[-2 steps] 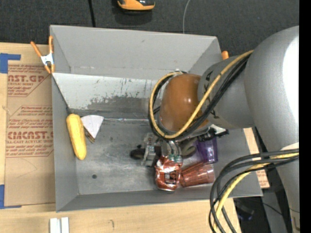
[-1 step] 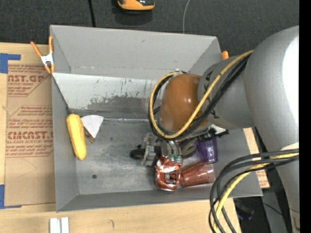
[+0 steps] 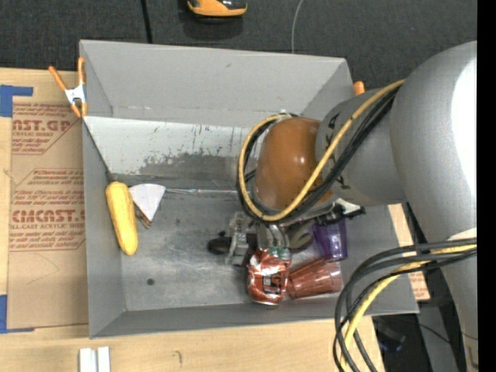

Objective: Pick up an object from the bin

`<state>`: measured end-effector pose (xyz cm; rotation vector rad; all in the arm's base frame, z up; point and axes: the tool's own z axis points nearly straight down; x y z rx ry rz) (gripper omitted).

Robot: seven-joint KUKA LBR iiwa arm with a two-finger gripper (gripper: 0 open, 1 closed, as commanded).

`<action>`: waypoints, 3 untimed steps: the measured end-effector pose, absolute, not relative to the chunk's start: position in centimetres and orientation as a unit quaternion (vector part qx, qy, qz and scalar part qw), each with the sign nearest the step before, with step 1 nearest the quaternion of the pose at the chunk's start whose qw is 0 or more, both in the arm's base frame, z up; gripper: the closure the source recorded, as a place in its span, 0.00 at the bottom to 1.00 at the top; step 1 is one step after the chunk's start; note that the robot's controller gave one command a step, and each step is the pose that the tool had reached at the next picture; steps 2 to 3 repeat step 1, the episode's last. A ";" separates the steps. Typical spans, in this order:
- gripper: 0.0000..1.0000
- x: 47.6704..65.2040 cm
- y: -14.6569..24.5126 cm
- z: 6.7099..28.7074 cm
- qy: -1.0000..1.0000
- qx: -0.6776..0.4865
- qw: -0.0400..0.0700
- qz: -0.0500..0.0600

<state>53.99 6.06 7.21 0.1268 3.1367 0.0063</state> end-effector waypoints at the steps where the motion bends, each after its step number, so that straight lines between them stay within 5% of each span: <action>1: 1.00 53.9 6.1 7.8 0.999 0.040 -0.002 0.001; 3: 1.00 53.9 6.1 7.8 0.999 0.040 -0.002 0.001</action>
Offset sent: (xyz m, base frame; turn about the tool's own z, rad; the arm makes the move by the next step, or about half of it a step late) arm 0.0000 0.0001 0.0221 0.0000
